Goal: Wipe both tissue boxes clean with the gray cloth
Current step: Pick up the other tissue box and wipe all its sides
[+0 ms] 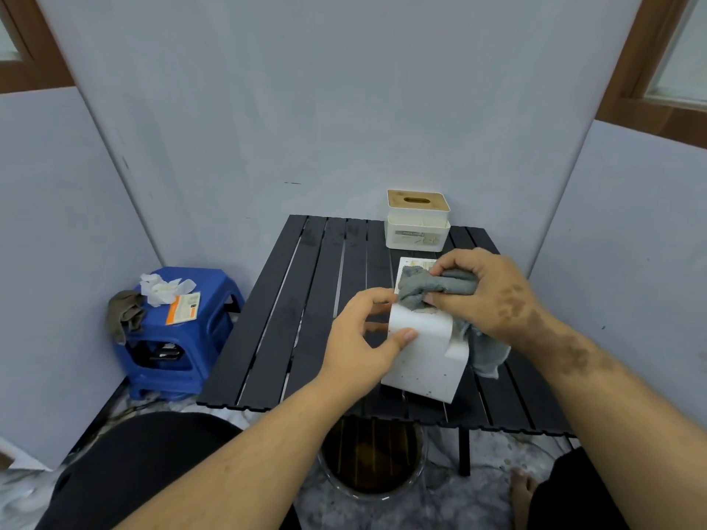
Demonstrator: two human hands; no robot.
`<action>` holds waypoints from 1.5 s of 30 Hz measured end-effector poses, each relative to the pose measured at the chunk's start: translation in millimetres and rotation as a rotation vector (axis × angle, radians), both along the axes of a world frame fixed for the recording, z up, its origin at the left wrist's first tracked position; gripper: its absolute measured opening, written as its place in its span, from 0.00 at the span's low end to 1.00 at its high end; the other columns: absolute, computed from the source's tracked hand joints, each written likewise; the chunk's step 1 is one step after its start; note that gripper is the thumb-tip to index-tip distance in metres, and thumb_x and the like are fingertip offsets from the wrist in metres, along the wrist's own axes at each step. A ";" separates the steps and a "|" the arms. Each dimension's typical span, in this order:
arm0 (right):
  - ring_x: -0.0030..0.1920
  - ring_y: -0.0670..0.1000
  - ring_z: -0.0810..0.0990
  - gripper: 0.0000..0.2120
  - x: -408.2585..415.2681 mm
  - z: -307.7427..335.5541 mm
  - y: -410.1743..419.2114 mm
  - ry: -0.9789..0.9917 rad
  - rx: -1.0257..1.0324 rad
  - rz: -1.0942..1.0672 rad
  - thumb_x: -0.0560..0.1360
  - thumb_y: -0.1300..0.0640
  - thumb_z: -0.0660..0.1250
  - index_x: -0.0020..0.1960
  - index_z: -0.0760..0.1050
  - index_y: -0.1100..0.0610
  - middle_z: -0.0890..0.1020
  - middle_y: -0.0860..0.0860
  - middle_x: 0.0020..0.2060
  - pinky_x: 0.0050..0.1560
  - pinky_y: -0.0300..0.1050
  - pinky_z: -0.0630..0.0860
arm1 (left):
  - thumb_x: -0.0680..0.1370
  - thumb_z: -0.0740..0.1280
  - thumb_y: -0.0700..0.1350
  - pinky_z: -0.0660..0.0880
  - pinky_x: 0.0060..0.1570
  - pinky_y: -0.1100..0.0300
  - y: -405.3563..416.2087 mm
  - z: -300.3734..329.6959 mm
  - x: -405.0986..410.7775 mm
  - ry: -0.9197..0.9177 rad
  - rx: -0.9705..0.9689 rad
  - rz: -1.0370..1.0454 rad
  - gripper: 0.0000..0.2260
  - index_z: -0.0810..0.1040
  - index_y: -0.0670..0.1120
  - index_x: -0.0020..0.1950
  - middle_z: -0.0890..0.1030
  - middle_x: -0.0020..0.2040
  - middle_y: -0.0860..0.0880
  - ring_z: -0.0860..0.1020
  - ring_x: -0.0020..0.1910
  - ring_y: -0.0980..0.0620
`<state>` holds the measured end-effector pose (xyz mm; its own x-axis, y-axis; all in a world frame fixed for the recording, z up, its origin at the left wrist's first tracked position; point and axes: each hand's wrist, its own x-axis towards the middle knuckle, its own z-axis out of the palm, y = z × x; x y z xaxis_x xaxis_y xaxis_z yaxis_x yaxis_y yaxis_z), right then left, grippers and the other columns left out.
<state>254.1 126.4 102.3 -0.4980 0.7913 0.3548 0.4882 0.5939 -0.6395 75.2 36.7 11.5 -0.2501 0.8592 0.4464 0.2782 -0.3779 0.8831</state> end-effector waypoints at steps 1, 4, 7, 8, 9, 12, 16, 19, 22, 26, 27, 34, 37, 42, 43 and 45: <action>0.49 0.46 0.79 0.12 -2.1 4.4 4.3 -0.006 -0.017 0.002 0.66 0.54 0.80 0.43 0.80 0.43 0.81 0.49 0.47 0.49 0.37 0.76 | 0.75 0.77 0.42 0.80 0.56 0.59 0.2 -0.5 0.5 -0.010 -0.003 -0.001 0.18 0.77 0.54 0.61 0.81 0.62 0.55 0.81 0.61 0.54; 0.47 0.44 0.80 0.11 -7.2 13.0 26.5 0.000 -0.077 -0.041 0.67 0.57 0.80 0.43 0.80 0.49 0.82 0.47 0.44 0.40 0.25 0.73 | 0.75 0.77 0.41 0.79 0.55 0.61 2.1 -1.4 2.8 -0.036 -0.003 0.003 0.16 0.77 0.57 0.56 0.81 0.63 0.55 0.81 0.60 0.54; 0.40 0.42 0.80 0.11 -13.4 11.9 48.4 0.023 -0.099 -0.111 0.68 0.57 0.79 0.46 0.80 0.55 0.82 0.50 0.42 0.35 0.26 0.74 | 0.75 0.77 0.39 0.79 0.53 0.61 5.5 -3.3 5.4 -0.078 0.007 0.015 0.17 0.78 0.61 0.53 0.82 0.63 0.55 0.82 0.59 0.53; 0.38 0.42 0.79 0.11 -16.5 9.8 52.1 0.028 -0.085 -0.140 0.68 0.57 0.79 0.47 0.79 0.56 0.82 0.51 0.43 0.32 0.27 0.74 | 0.76 0.77 0.39 0.79 0.53 0.61 6.4 -4.4 6.4 -0.087 0.015 0.025 0.18 0.78 0.62 0.51 0.82 0.63 0.56 0.82 0.58 0.53; 0.37 0.42 0.78 0.11 -20.1 8.2 51.6 0.018 -0.053 -0.163 0.69 0.57 0.79 0.47 0.79 0.56 0.82 0.51 0.43 0.31 0.26 0.73 | 0.76 0.76 0.38 0.79 0.52 0.62 7.3 -6.0 7.2 -0.089 0.026 0.034 0.19 0.78 0.63 0.50 0.82 0.62 0.56 0.82 0.58 0.53; 0.42 0.44 0.77 0.10 -29.1 6.4 35.8 -0.100 0.076 -0.089 0.68 0.55 0.78 0.45 0.78 0.50 0.80 0.46 0.42 0.37 0.26 0.71 | 0.75 0.76 0.37 0.79 0.51 0.63 9.5 -9.4 7.9 -0.048 0.084 0.040 0.16 0.79 0.59 0.51 0.82 0.59 0.57 0.82 0.56 0.53; 0.44 0.42 0.80 0.11 -24.0 13.0 29.2 -0.119 0.005 0.052 0.66 0.54 0.79 0.42 0.79 0.46 0.82 0.43 0.41 0.40 0.28 0.74 | 0.75 0.76 0.37 0.81 0.48 0.62 15.4 -11.2 5.5 0.066 0.143 0.064 0.11 0.80 0.48 0.53 0.81 0.54 0.56 0.81 0.51 0.55; 0.43 0.47 0.79 0.11 -17.2 10.0 48.2 -0.014 -0.043 -0.131 0.67 0.54 0.80 0.45 0.79 0.50 0.82 0.47 0.43 0.37 0.28 0.73 | 0.76 0.75 0.38 0.82 0.46 0.58 19.1 -20.9 6.0 0.187 0.104 0.073 0.04 0.81 0.43 0.47 0.82 0.54 0.52 0.82 0.49 0.54; 0.44 0.50 0.79 0.11 -17.3 0.9 55.2 -0.002 -0.015 -0.240 0.69 0.54 0.78 0.47 0.78 0.53 0.81 0.50 0.45 0.39 0.32 0.72 | 0.77 0.75 0.41 0.82 0.47 0.52 19.7 -31.2 11.8 0.243 0.059 0.061 0.04 0.81 0.44 0.45 0.81 0.55 0.51 0.81 0.49 0.53; 0.49 0.51 0.80 0.12 -13.3 -3.0 50.5 0.053 -0.032 -0.221 0.69 0.54 0.78 0.49 0.79 0.53 0.82 0.51 0.48 0.45 0.35 0.75 | 0.74 0.78 0.52 0.78 0.49 0.61 16.2 -17.7 24.4 0.143 -0.089 0.107 0.17 0.71 0.54 0.54 0.78 0.55 0.55 0.78 0.52 0.54; 0.49 0.51 0.80 0.12 -12.2 -3.0 49.4 0.070 -0.037 -0.221 0.69 0.54 0.78 0.49 0.79 0.53 0.82 0.51 0.48 0.46 0.37 0.77 | 0.72 0.79 0.55 0.76 0.49 0.65 15.4 -13.7 28.7 0.110 -0.160 0.119 0.23 0.69 0.56 0.58 0.76 0.57 0.57 0.77 0.54 0.56; 0.46 0.46 0.79 0.12 -16.4 -4.6 43.0 0.065 -0.030 -0.234 0.68 0.55 0.79 0.48 0.79 0.53 0.81 0.49 0.48 0.38 0.26 0.72 | 0.65 0.79 0.66 0.75 0.59 0.56 22.3 -7.8 60.4 0.194 -0.247 0.269 0.35 0.65 0.55 0.62 0.66 0.56 0.60 0.70 0.58 0.58; 0.43 0.41 0.77 0.12 -15.8 -6.9 41.1 0.056 -0.009 -0.230 0.69 0.54 0.78 0.48 0.79 0.53 0.81 0.47 0.46 0.34 0.22 0.70 | 0.64 0.76 0.68 0.75 0.58 0.54 25.2 -8.9 65.4 0.195 -0.220 0.310 0.35 0.65 0.54 0.61 0.66 0.55 0.59 0.70 0.57 0.57; 0.41 0.40 0.78 0.10 -2.6 2.3 42.4 -0.057 0.023 -0.067 0.68 0.55 0.79 0.46 0.80 0.50 0.81 0.44 0.41 0.39 0.28 0.72 | 0.65 0.76 0.65 0.76 0.49 0.60 22.1 -9.2 66.3 0.156 -0.170 0.310 0.29 0.67 0.55 0.56 0.65 0.53 0.60 0.70 0.53 0.60; 0.39 0.38 0.78 0.09 1.5 5.1 46.5 -0.051 0.009 -0.056 0.68 0.56 0.79 0.46 0.81 0.51 0.81 0.45 0.40 0.36 0.28 0.73 | 0.65 0.76 0.64 0.75 0.48 0.61 21.4 -9.0 65.6 0.155 -0.167 0.307 0.28 0.67 0.55 0.56 0.65 0.53 0.60 0.71 0.53 0.60; 0.37 0.38 0.78 0.09 6.6 6.0 55.5 0.001 -0.004 -0.123 0.68 0.56 0.78 0.46 0.81 0.53 0.82 0.47 0.40 0.36 0.31 0.76 | 0.66 0.78 0.61 0.73 0.46 0.64 20.7 -9.2 64.7 0.145 -0.168 0.296 0.27 0.68 0.56 0.55 0.66 0.52 0.61 0.71 0.52 0.61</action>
<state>260.7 181.9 108.3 -0.3966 0.8479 0.3517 0.5565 0.5268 -0.6425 140.0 57.4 2.4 -0.4437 0.8232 0.3544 0.4803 -0.1154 0.8695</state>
